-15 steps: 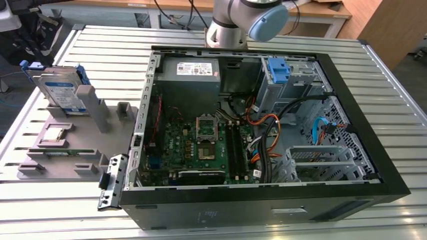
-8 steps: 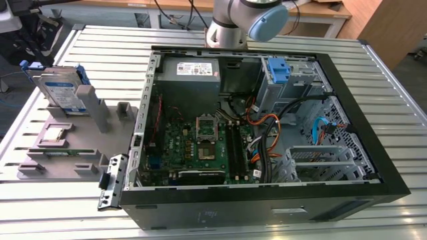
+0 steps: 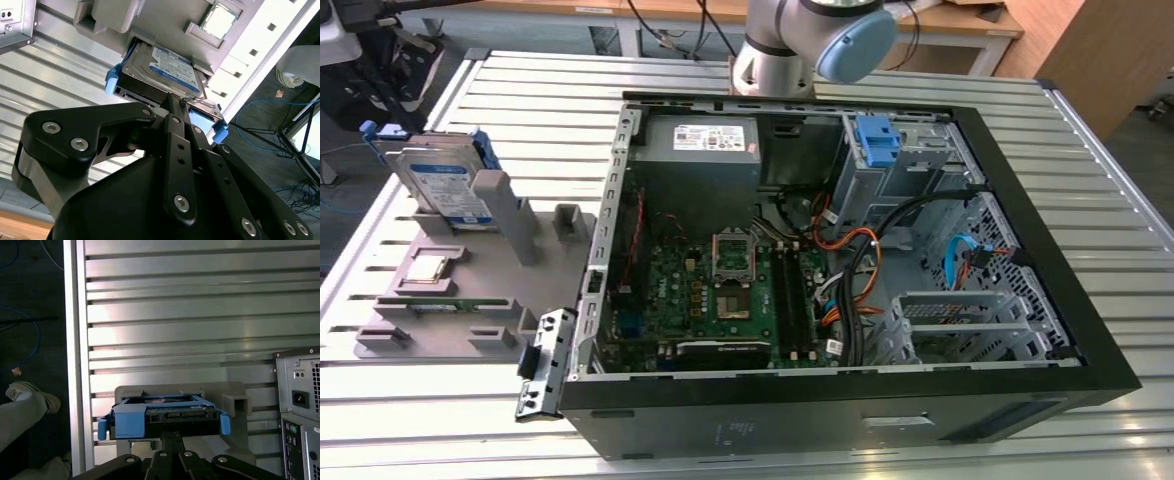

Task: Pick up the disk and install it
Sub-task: 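Reach for the disk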

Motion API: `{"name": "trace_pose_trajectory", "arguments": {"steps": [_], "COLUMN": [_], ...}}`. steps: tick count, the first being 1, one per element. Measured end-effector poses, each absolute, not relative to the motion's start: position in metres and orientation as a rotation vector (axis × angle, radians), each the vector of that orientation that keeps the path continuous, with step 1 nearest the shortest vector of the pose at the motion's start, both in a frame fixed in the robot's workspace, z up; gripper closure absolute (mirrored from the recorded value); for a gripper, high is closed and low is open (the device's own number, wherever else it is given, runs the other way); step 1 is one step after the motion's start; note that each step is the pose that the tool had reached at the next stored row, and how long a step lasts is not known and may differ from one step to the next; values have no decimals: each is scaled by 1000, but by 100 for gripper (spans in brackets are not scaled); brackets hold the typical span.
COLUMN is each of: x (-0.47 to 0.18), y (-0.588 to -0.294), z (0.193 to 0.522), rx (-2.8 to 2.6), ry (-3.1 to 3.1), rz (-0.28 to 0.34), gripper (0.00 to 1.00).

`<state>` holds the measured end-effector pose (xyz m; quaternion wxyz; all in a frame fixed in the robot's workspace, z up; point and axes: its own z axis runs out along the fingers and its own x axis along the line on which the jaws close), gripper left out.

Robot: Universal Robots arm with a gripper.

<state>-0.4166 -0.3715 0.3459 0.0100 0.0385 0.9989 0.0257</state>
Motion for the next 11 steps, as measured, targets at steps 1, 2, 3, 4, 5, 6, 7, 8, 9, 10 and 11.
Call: {"name": "trace_pose_trajectory", "arguments": {"steps": [1, 2, 3, 4, 5, 6, 7, 8, 9, 10, 11], "x": [-417, -417, -417, -417, -417, -417, -417, -417, -417, -417, -417], "y": [-371, -371, -371, -371, -371, -371, -371, -371, -371, -371, -371], "z": [346, 346, 347, 347, 348, 348, 348, 348, 349, 349, 349], "rx": [120, 120, 120, 120, 120, 120, 120, 120, 120, 120, 120], "ry": [3118, 3118, 3118, 3118, 3118, 3118, 3118, 3118, 3118, 3118, 3118], "rz": [80, 80, 80, 80, 80, 80, 80, 80, 80, 80, 80], "gripper": [89, 89, 89, 89, 89, 89, 89, 89, 89, 89, 89]}}
